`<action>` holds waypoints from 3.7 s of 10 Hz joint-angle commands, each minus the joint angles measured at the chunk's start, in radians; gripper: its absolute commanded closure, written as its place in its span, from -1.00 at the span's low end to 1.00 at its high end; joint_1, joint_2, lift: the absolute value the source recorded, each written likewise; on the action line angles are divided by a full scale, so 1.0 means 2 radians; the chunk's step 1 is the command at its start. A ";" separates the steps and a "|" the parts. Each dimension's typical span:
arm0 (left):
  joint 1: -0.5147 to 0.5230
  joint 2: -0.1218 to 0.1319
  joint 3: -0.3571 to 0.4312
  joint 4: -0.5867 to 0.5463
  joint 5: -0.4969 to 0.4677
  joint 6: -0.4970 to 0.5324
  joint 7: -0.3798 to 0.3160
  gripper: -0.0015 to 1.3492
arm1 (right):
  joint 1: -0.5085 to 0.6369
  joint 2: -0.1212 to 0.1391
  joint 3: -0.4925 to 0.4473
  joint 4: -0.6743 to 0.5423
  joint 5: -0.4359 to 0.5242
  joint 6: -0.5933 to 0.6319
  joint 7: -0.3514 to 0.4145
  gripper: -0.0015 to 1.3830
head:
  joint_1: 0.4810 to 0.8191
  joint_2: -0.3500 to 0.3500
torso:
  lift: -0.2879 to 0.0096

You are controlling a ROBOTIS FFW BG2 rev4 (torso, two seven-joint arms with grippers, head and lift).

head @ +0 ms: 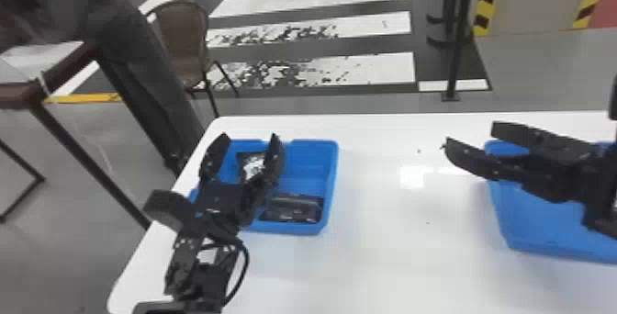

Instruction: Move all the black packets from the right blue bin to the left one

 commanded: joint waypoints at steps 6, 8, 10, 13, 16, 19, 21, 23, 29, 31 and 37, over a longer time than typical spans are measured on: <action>0.139 -0.007 -0.038 -0.177 0.098 -0.004 -0.003 -0.78 | 0.060 0.026 -0.137 -0.028 0.122 0.048 -0.156 -0.86 | 0.27 -0.16 | -0.01; 0.139 -0.007 -0.039 -0.177 0.098 -0.007 -0.003 -0.77 | 0.037 0.024 -0.144 0.027 0.146 0.041 -0.157 -0.87 | 0.27 -0.31 | -0.01; 0.138 -0.003 -0.048 -0.177 0.116 -0.009 -0.003 -0.77 | 0.004 0.017 -0.144 0.113 0.155 0.022 -0.140 -0.87 | 0.27 -0.41 | -0.01; 0.137 0.000 -0.055 -0.176 0.119 -0.010 -0.003 -0.77 | -0.026 0.014 -0.144 0.203 0.157 -0.002 -0.120 -0.87 | 0.27 -0.48 | -0.01; 0.136 0.000 -0.059 -0.175 0.121 -0.006 -0.003 -0.77 | -0.033 0.014 -0.143 0.221 0.156 -0.010 -0.116 -0.87 | 0.27 -0.51 | -0.01; 0.136 0.002 -0.062 -0.172 0.125 -0.005 -0.004 -0.77 | -0.037 0.018 -0.142 0.216 0.151 -0.011 -0.114 -0.87 | 0.27 -0.50 | -0.01; 0.134 0.003 -0.062 -0.171 0.126 -0.003 -0.005 -0.76 | -0.046 0.018 -0.138 0.230 0.147 -0.011 -0.113 -0.87 | 0.27 -0.49 | -0.01; 0.134 0.003 -0.063 -0.171 0.130 -0.001 -0.006 -0.77 | -0.053 0.020 -0.138 0.247 0.146 -0.011 -0.114 -0.87 | 0.27 -0.48 | -0.01; 0.133 0.003 -0.064 -0.167 0.136 -0.001 -0.008 -0.76 | -0.073 0.018 -0.130 0.296 0.117 -0.010 -0.098 0.25 | 0.27 -0.44 | -0.01; 0.132 0.004 -0.065 -0.167 0.137 -0.001 -0.008 -0.76 | -0.072 0.018 -0.130 0.301 0.104 -0.007 -0.097 0.66 | 0.27 -0.40 | -0.01; 0.131 0.004 -0.068 -0.167 0.140 -0.011 -0.008 -0.76 | -0.032 0.020 -0.117 0.233 -0.014 -0.177 -0.043 0.65 | 0.27 -0.26 | -0.01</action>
